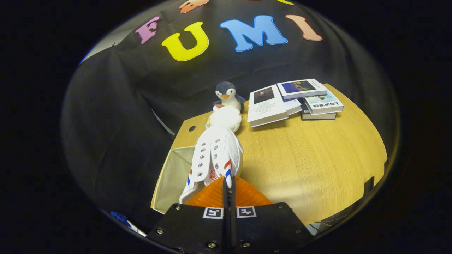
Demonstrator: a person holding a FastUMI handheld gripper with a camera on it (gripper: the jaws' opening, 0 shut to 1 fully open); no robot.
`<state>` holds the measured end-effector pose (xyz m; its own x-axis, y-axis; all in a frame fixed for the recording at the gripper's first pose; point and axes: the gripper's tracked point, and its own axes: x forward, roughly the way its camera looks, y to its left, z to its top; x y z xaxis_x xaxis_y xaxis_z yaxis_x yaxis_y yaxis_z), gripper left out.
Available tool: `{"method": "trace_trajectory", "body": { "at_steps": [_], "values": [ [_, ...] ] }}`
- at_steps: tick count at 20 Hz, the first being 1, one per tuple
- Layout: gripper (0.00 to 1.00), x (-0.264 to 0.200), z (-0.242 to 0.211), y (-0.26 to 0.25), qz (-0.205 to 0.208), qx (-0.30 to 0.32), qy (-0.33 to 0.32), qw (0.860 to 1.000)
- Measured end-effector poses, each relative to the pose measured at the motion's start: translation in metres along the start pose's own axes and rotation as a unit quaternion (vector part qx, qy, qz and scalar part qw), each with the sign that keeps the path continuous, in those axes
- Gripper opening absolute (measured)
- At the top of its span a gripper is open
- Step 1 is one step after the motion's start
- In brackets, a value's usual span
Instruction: Open the storage box then place both shoes into the box .Put the left shoe in first, then the right shoe, with the right side of both shoes facing outward in a uniform manner.
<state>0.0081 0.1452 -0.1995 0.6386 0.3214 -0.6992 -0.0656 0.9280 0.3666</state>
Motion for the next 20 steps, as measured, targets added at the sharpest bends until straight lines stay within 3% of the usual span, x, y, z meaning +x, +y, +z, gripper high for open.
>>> {"method": "trace_trajectory", "body": {
  "at_steps": [7,14,16,18,20],
  "values": [
    [0.0,0.025,-0.018,0.046,0.005,-0.016,0.009,1.0],
    [0.01,0.054,-0.044,0.056,-0.016,-0.038,0.018,0.999],
    [0.21,0.053,-0.03,0.062,-0.01,-0.037,-0.017,0.999],
    [0.56,0.043,-0.012,0.06,-0.016,-0.055,-0.047,0.997],
    [0.98,0.032,0.004,0.057,-0.019,-0.073,-0.071,0.995]
  ]
}}
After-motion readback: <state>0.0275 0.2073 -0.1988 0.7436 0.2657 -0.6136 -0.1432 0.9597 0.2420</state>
